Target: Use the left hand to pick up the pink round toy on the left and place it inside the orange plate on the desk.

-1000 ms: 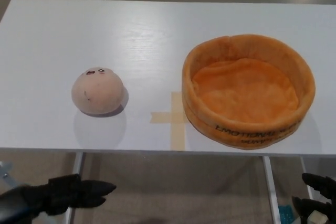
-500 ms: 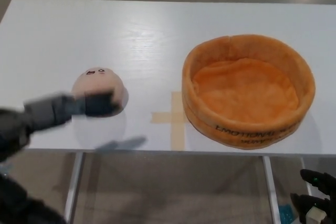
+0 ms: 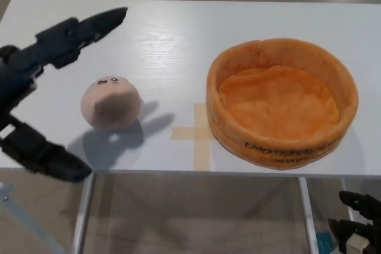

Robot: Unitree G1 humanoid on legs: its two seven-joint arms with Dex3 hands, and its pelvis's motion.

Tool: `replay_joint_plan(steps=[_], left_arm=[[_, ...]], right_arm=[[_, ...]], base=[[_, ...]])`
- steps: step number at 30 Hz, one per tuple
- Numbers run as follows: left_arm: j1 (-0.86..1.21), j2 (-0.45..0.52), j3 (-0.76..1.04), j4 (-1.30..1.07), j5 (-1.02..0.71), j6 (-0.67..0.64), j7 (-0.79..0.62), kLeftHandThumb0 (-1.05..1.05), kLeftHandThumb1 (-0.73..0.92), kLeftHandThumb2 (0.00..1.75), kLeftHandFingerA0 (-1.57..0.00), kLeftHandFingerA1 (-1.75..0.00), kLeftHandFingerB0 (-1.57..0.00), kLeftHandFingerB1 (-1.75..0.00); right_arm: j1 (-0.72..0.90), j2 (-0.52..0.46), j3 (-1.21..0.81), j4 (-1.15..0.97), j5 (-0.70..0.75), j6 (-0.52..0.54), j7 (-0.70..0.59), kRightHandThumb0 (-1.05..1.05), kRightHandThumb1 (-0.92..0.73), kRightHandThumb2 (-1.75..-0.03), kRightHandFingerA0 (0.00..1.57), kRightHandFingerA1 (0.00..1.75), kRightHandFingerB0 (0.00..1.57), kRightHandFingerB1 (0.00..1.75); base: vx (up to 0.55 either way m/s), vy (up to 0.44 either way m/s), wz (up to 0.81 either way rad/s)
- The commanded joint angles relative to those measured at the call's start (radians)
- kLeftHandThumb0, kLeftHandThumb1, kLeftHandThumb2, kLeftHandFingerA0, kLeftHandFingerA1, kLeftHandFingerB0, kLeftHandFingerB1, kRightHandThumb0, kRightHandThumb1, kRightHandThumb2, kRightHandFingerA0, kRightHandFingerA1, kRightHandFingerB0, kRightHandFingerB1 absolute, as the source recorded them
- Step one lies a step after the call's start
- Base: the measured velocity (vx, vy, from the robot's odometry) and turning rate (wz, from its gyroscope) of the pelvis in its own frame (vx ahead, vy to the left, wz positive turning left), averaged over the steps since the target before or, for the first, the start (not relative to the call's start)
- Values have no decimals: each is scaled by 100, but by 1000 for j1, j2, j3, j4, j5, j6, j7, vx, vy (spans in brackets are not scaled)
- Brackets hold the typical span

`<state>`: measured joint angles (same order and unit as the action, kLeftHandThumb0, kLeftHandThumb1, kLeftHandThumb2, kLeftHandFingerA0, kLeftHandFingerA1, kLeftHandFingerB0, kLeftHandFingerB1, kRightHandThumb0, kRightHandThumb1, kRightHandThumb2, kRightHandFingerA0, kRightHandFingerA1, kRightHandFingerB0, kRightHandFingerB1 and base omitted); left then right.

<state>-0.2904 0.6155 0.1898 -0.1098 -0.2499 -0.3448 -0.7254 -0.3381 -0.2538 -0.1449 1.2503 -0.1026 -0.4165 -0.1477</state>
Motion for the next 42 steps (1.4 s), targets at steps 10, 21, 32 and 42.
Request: replay_joint_plan(steps=[10, 21, 32, 42], left_arm=[[-329, 21, -292, 418, 652, -11, 337, -53, 37, 74, 0, -2, 0, -11], [-468, -15, -500, 722, 788, 36, 452, -56, 38, 77, 0, 0, 0, -21], [-547, -32, -626, 945, 813, 49, 512, -58, 39, 76, 0, 0, -2, -19], [-603, -48, -703, 1117, 836, 21, 607, -59, 40, 77, 0, 0, -3, -22]], right_arm=[[14, -6, 6, 10, 9, 3, 25, -22, -55, -56, 48, 44, 47, 40], [21, -12, 15, 5, 8, 11, 44, -23, -56, -56, 45, 43, 45, 39], [22, -13, 21, 9, 4, 8, 46, -24, -56, -56, 46, 43, 46, 40], [15, -9, 17, 12, 10, 14, 42, -22, -55, -56, 47, 45, 47, 40]], base=[[0, 0, 0], [0, 0, 0], [0, 0, 0], [0, 0, 0]])
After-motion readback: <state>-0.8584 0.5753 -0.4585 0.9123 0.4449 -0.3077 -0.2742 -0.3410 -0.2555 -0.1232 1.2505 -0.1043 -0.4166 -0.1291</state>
